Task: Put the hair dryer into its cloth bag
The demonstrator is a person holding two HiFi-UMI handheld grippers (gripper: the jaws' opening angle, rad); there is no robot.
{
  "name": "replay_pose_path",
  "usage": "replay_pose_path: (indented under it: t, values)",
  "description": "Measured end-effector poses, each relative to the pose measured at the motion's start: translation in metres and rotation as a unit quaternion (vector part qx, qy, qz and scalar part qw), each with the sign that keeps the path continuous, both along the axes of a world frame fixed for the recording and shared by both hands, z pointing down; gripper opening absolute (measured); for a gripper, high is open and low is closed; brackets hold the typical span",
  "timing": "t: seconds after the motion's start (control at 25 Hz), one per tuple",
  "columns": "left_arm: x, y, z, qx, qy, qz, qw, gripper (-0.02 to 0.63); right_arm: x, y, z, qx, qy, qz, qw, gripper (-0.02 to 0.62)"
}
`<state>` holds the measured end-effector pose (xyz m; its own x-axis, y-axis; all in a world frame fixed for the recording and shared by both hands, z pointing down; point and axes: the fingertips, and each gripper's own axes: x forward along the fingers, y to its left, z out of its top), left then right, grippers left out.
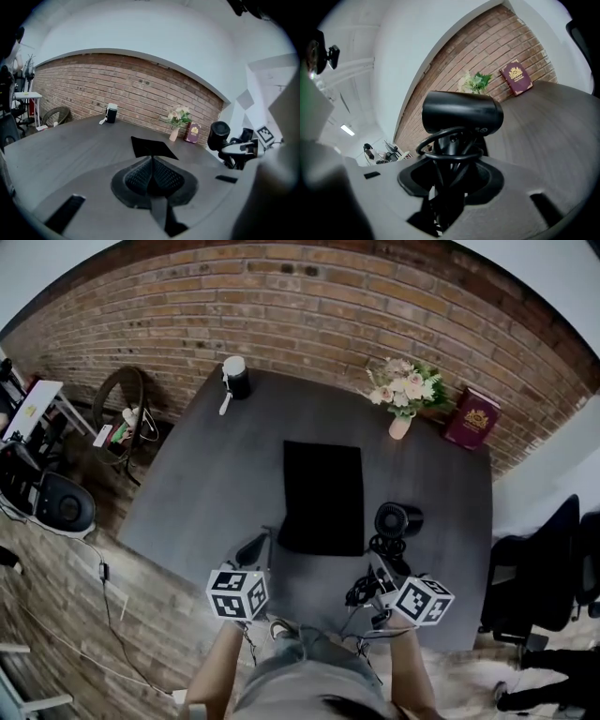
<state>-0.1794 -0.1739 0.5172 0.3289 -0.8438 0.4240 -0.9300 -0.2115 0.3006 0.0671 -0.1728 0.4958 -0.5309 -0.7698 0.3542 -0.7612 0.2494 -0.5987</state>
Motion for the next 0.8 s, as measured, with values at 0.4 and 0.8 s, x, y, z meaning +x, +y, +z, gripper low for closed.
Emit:
replay_pose_path:
  t: [0.4,0.8]
  values:
    - [0.016,0.013,0.066,-0.066,-0.015,0.032,0.9972,0.012,0.003,0.016,0.057,-0.056,0.005,-0.002,0.998,0.153]
    - [0.04,0.018,0.078,-0.068,-0.069,0.129,0.9869,0.014,0.009,0.023,0.069,-0.067,0.004,0.014,0.998,0.153]
